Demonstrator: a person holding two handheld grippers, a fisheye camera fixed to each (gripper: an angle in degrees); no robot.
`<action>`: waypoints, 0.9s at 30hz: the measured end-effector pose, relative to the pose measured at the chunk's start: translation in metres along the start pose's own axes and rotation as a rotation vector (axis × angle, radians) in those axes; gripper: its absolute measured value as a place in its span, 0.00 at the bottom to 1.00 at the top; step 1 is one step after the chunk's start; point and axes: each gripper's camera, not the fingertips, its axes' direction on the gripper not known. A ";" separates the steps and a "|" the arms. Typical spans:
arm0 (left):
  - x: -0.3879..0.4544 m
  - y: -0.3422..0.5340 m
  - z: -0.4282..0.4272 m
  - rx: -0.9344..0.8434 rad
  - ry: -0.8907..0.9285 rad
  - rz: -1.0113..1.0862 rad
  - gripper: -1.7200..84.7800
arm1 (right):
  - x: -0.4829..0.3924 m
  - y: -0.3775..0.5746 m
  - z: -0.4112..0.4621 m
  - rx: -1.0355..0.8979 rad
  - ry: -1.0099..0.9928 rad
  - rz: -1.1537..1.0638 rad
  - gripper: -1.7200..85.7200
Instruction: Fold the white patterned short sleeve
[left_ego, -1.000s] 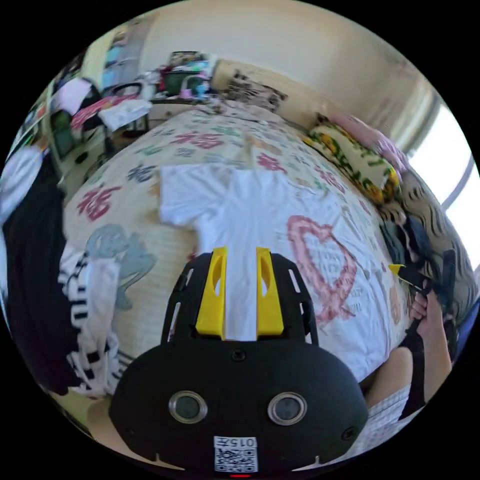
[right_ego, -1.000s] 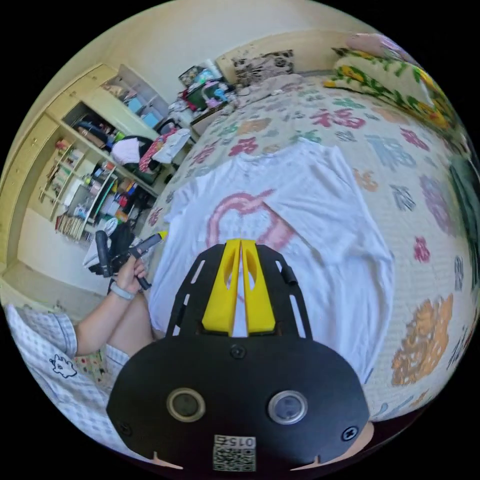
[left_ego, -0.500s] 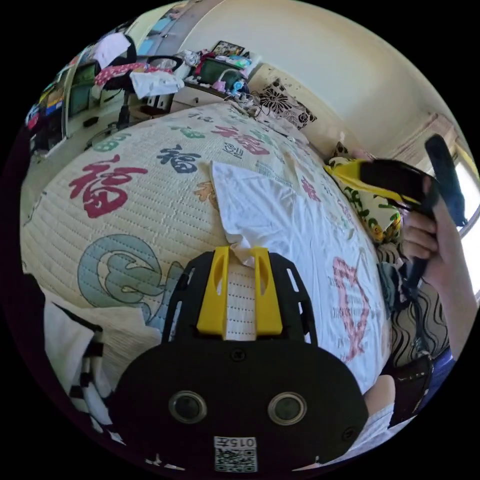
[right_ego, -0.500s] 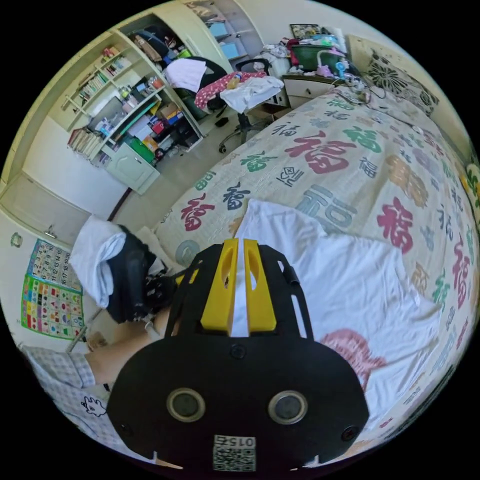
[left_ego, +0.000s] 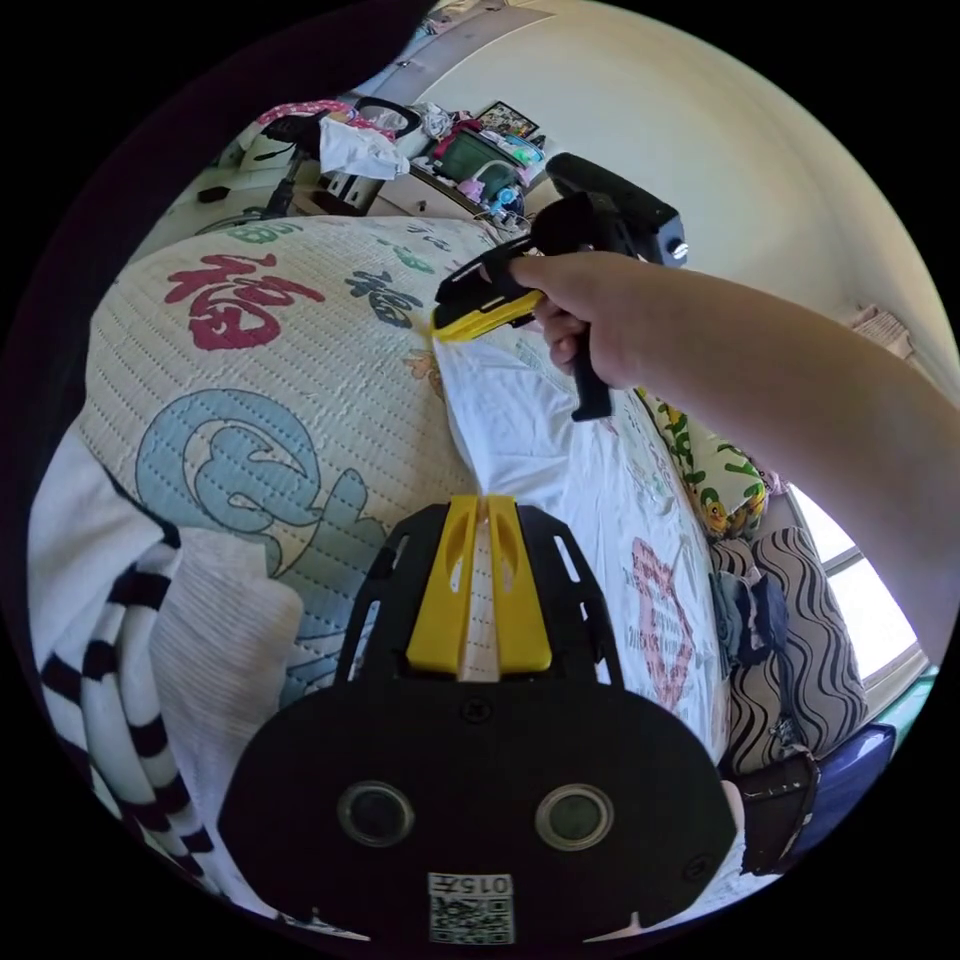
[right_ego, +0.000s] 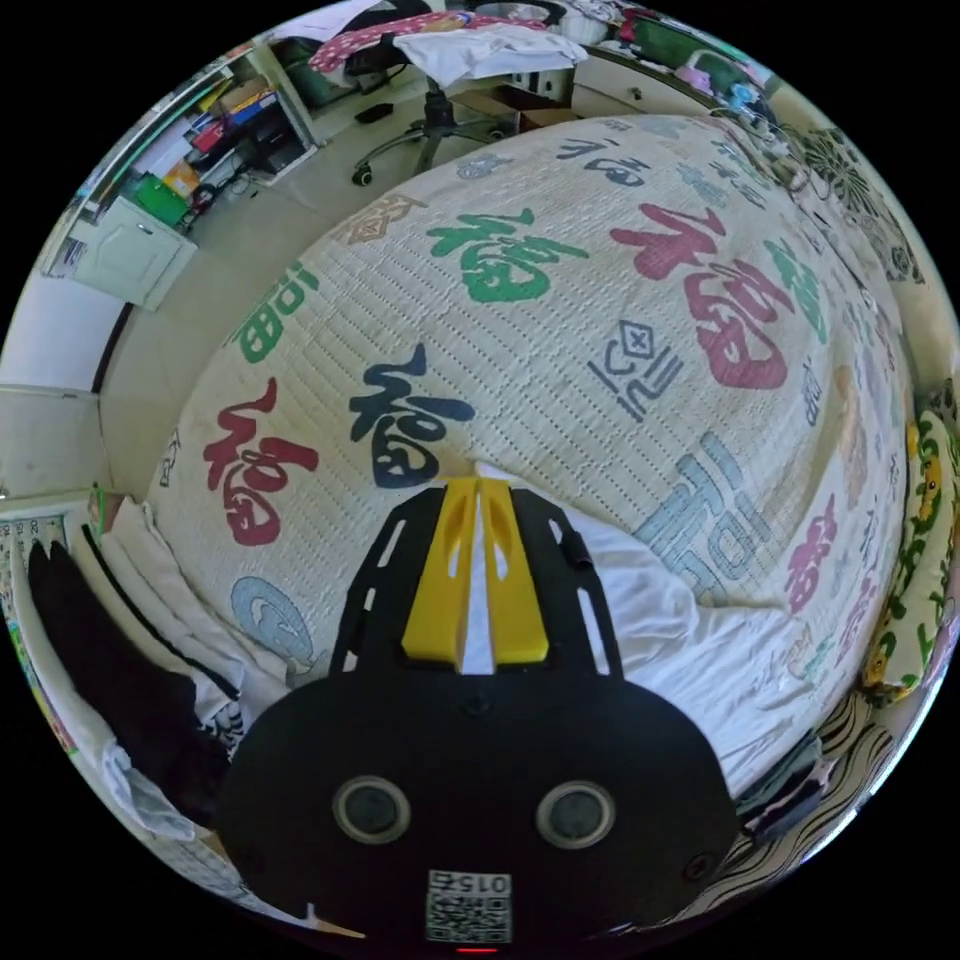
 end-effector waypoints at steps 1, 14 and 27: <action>0.002 0.000 -0.001 0.001 0.000 -0.001 0.02 | 0.004 -0.001 0.000 0.004 -0.007 0.001 0.02; 0.178 0.027 -0.047 0.077 -0.127 0.470 0.02 | 0.213 0.135 -0.083 0.396 -0.347 0.206 0.01; 0.327 0.141 0.080 -0.280 -0.231 0.949 0.07 | 0.382 0.316 -0.004 0.335 -0.403 0.550 0.09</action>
